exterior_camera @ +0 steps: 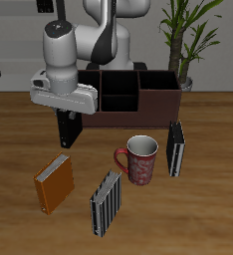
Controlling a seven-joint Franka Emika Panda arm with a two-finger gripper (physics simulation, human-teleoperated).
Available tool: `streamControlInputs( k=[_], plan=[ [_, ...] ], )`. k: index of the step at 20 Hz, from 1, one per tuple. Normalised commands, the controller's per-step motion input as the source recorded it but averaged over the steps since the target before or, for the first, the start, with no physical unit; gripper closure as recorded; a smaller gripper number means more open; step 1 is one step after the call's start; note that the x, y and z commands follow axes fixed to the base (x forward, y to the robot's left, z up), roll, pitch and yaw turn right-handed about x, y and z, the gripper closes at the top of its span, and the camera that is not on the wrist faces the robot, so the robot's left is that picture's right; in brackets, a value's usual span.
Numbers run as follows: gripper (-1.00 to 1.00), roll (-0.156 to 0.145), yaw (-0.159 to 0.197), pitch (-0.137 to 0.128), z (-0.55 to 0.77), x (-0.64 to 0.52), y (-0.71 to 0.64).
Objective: Place the black book into the back desk caddy's right compartment
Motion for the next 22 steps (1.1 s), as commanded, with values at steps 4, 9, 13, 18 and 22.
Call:
streamControlInputs(
  k=[4, 9, 13, 18, 22],
  plan=[
    [1.00, 0.046, 0.027, -0.025, 0.59, -0.07, 0.51],
    [1.00, 0.055, 0.028, -0.049, 0.64, -0.16, 0.58],
    [1.00, 0.037, 0.036, -0.027, 0.52, -0.20, 0.41],
    [1.00, 0.036, 0.041, 0.012, 0.32, -0.22, 0.26],
    [1.00, -0.004, 0.050, -0.015, 0.27, -0.36, 0.23]
  ],
)
